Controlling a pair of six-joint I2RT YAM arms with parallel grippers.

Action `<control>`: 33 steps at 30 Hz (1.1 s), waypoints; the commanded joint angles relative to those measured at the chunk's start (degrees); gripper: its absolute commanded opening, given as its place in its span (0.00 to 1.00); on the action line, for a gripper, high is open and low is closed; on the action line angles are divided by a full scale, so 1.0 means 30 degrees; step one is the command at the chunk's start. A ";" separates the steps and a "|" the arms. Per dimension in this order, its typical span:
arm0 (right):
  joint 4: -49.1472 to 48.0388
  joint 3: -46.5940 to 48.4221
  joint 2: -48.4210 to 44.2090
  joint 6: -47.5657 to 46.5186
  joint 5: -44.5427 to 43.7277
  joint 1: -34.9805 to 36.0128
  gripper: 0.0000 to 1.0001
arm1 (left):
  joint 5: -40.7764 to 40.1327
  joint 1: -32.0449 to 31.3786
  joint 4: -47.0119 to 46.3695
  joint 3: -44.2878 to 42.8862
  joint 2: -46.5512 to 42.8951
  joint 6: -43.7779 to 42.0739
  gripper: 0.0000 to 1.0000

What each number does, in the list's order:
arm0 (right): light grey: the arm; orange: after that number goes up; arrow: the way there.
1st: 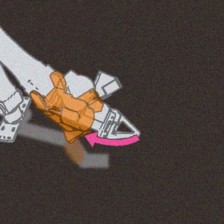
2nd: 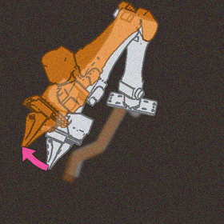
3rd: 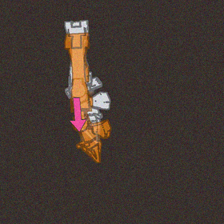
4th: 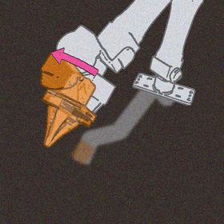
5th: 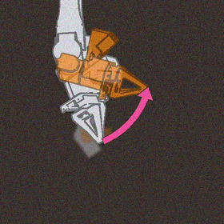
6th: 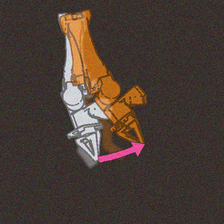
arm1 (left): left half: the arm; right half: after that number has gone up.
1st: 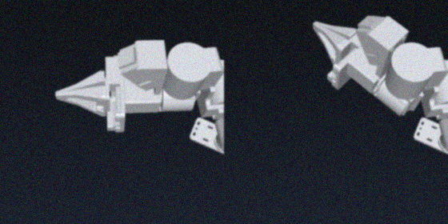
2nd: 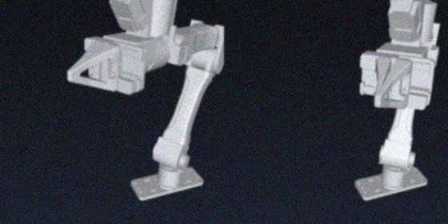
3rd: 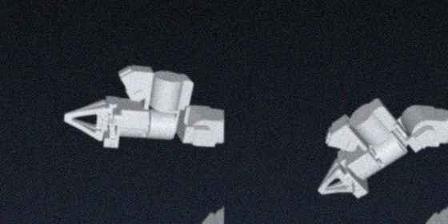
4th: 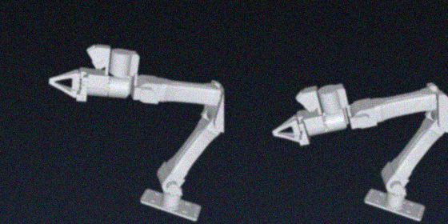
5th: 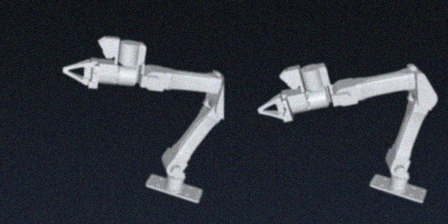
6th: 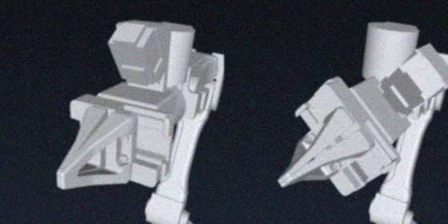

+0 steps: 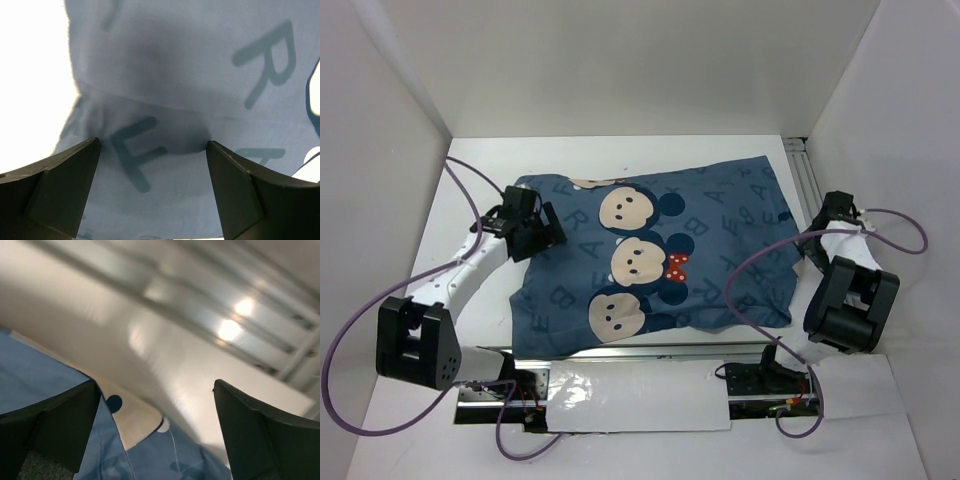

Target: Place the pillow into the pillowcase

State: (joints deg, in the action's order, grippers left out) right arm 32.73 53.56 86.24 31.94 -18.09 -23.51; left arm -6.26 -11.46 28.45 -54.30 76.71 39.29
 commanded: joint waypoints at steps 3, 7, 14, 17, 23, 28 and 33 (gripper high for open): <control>0.3644 0.3265 -0.1031 0.1065 -0.5271 -0.0778 1.00 | -0.0813 0.0980 0.1238 -0.1963 -0.2070 0.0759 1.00; 0.4939 0.4647 -0.1058 0.0373 -0.5667 -0.0778 1.00 | -0.0815 0.1652 0.2352 -0.2787 -0.2717 0.1113 1.00; 0.2891 0.4441 -0.3694 -0.2474 -0.1239 0.1006 1.00 | -0.0989 0.2034 0.3467 -0.3842 -0.3477 0.0937 1.00; 0.2159 0.4266 -0.4310 -0.3089 -0.1005 0.2642 1.00 | -0.0989 0.2034 0.3467 -0.3842 -0.3743 0.0937 1.00; 0.1453 0.4264 -0.4925 -0.3734 -0.0241 0.6303 1.00 | -0.0813 0.2034 0.3846 -0.3842 -0.4534 0.0937 1.00; 0.0779 0.4647 -0.5336 -0.4084 -0.0592 0.8741 1.00 | -0.0637 0.2034 0.4258 -0.4369 -0.4913 0.0761 1.00; 0.0605 0.4852 -0.5513 -0.4085 -0.1733 1.0238 1.00 | -0.1194 0.2034 0.4900 -0.4809 -0.5090 0.0761 1.00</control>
State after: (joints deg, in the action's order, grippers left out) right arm 38.35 65.36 72.07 20.62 -20.16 6.04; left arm -8.16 -5.65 42.22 -66.15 63.11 41.17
